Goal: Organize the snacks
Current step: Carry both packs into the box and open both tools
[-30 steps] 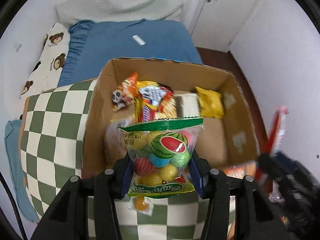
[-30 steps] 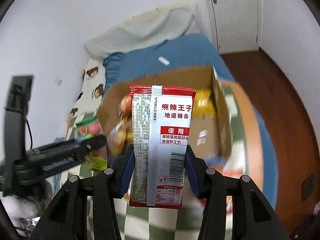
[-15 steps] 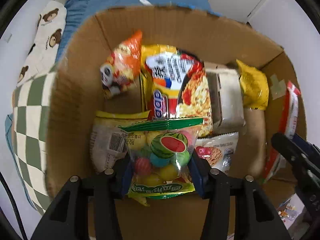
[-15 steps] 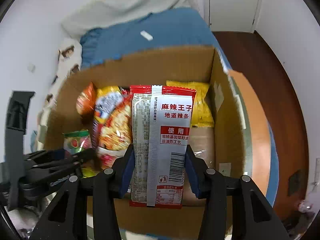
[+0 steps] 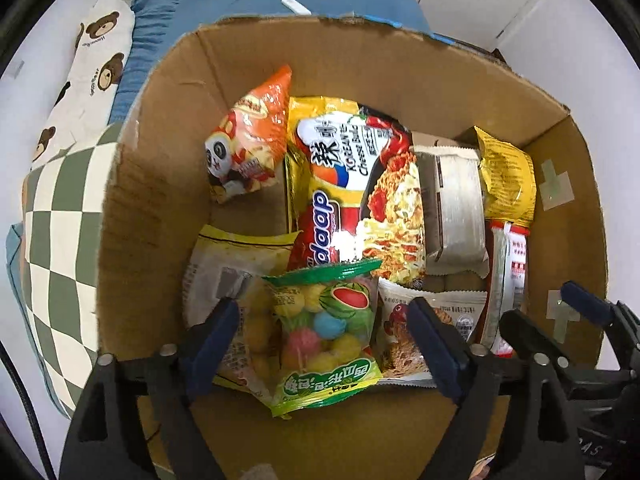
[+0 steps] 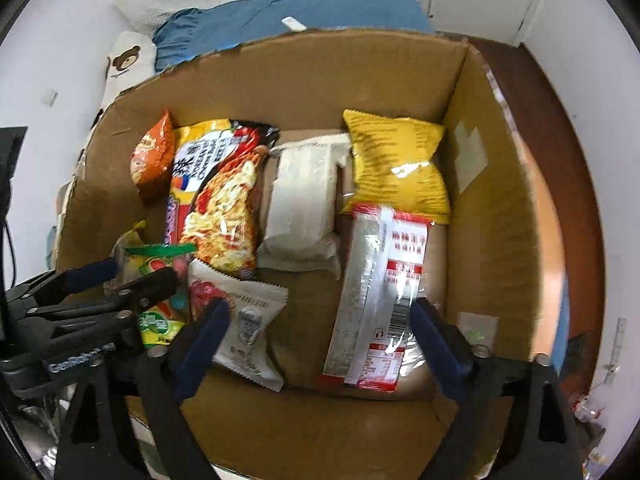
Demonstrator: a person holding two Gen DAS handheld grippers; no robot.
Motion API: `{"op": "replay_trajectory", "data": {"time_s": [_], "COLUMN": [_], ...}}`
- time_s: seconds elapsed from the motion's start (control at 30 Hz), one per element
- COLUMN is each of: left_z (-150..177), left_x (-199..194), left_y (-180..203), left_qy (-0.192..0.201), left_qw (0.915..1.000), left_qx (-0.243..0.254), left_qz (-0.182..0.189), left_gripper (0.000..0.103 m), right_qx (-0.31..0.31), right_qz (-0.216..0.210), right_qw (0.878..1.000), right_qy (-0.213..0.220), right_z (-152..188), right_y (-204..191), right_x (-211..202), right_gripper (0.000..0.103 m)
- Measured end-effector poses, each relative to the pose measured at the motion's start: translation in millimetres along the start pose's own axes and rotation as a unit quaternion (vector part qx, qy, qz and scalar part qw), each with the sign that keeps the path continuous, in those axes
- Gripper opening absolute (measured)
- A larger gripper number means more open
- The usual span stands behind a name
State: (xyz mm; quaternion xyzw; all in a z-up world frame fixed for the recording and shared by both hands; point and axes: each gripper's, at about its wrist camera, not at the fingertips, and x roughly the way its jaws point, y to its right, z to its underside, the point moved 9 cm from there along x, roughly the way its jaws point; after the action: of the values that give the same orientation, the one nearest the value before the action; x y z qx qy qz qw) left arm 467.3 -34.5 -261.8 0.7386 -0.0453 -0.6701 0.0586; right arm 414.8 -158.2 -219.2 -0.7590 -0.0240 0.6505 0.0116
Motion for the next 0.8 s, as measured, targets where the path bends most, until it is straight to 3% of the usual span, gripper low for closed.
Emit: {"op": "replay_trajectory", "data": {"time_s": [0.4,0.8], "left_z": [1,24], "left_x": [-34,-76], "left_y": [-6,-8], "left_qy": [0.036,0.098], "left_qw": [0.9992,0.9948], "left_qx": [-0.006,0.009], "left_qz": [-0.014,-0.026], "left_gripper": [0.087,0.087], "right_qx": [-0.003,-0.01], "right_qz": [0.03,0.026], "right_qw": [0.999,0.998], "right_qy": [0.02,0.062], "right_z": [8,25], "right_y": [16,9], "right_x": [-28,-66], "right_gripper": [0.098,0.098]}}
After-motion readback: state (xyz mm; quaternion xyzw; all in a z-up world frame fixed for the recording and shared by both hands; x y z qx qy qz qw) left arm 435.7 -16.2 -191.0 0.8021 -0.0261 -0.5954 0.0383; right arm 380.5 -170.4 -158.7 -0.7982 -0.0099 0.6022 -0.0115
